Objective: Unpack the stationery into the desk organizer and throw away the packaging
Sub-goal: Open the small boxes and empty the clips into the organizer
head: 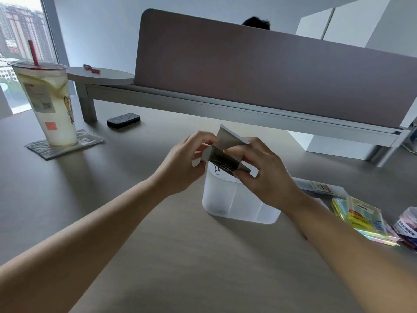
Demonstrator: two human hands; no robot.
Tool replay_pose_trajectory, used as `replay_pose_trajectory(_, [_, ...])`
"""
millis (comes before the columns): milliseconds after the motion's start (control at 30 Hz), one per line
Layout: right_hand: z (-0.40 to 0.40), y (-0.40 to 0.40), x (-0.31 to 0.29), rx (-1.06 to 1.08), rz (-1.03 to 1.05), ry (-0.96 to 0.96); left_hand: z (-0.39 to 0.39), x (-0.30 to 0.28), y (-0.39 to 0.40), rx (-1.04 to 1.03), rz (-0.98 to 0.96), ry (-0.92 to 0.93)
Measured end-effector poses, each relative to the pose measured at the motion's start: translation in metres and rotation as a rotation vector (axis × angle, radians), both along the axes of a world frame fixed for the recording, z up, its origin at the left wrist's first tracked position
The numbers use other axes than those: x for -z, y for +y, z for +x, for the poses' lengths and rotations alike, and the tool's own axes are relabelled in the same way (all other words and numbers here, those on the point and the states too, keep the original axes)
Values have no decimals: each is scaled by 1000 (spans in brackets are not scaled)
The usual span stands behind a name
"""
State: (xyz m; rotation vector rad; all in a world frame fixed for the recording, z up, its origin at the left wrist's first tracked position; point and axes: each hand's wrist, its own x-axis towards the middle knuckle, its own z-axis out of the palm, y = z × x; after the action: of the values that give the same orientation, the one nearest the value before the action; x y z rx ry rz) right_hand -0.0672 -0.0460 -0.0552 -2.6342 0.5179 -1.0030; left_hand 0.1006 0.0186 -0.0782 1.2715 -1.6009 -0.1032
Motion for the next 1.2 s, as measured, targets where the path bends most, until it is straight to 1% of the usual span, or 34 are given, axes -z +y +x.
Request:
replay_pose_trajectory(133, [0,-2,1,9,-57,32,1,0,3,-54,-17,-57])
replay_pose_trajectory(367, [0,-5,3,11,-64,2,-2,-2,4,-133,-26,-115])
replay_pose_trajectory(500, [1,-5,2,20,-71,21,-1,-1,4,-167,-38,-187])
replay_pose_trajectory(567, [2,-2,0,33,-10,35,-1,-1,4,-167,-36,-193])
replay_pose_trajectory(633, [3,0,-2,27,100,14,-1,-2,4,-145,-19,-166])
replay_pose_trajectory(733, [5,2,-9,-33,315,-101,0,-8,4,-78,57,-98])
replay_pose_trajectory(800, [7,1,-14,-54,430,-184,0,-14,6,-57,122,-88])
replay_pose_trajectory(867, [8,2,-19,-67,503,-215,-1,-20,10,-55,165,-80])
replay_pose_trajectory(1000, [10,7,-24,-94,593,-199,-5,-28,19,-106,178,-104])
replay_pose_trajectory(1100, [5,12,-22,-40,574,-183,-11,-25,29,-175,195,-121])
replay_pose_trajectory(1133, [1,14,-20,-1,526,-166,-12,-23,34,-213,203,-118])
replay_pose_trajectory(1200, [-11,18,-14,109,358,-90,-14,-16,45,-284,211,-103])
